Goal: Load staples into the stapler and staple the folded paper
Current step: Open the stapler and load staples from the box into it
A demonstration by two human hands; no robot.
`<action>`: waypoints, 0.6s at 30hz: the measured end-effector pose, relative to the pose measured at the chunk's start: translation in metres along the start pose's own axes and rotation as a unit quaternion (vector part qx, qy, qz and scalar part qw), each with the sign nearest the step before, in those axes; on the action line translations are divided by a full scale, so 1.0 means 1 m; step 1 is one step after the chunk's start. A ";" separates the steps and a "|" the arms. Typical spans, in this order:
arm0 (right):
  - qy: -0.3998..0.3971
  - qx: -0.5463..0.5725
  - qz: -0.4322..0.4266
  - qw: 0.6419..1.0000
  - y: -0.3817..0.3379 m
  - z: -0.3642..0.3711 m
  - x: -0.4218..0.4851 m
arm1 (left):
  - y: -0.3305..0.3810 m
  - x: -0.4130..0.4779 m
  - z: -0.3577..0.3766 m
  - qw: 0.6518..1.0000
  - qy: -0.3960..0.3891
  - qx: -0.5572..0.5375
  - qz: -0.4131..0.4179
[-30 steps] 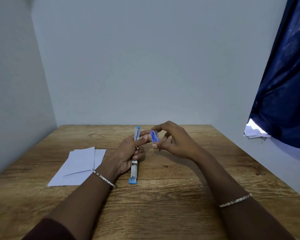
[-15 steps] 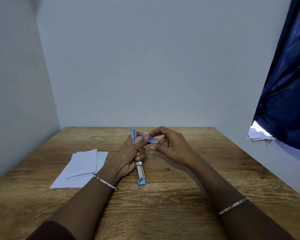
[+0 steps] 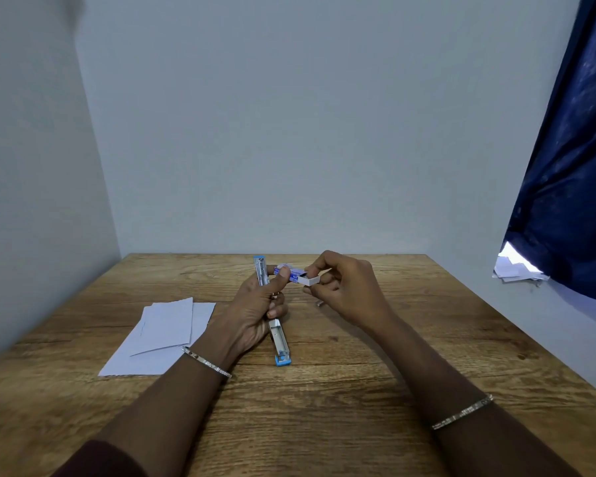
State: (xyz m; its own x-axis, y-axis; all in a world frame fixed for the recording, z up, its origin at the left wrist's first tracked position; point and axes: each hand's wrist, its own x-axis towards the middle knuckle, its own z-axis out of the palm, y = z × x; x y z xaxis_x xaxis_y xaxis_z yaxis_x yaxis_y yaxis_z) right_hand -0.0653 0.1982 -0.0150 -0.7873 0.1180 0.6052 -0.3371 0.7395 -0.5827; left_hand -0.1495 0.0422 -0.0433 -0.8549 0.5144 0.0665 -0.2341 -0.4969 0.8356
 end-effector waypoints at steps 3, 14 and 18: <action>0.000 -0.016 -0.004 1.000 0.002 -0.001 0.000 | 0.000 0.000 0.000 1.000 0.009 -0.004 0.001; -0.045 -0.005 0.044 0.998 0.003 -0.006 -0.001 | -0.001 -0.002 0.002 0.996 0.013 0.068 0.052; -0.029 -0.005 0.052 0.998 0.004 -0.005 0.001 | -0.002 -0.003 0.004 0.993 0.003 0.097 0.072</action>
State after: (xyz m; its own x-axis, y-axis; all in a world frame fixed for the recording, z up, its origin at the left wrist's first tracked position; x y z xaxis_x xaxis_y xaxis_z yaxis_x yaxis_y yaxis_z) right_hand -0.0650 0.2052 -0.0141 -0.8469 0.1556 0.5084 -0.2470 0.7317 -0.6353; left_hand -0.1445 0.0444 -0.0435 -0.8761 0.4430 0.1902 -0.0158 -0.4207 0.9071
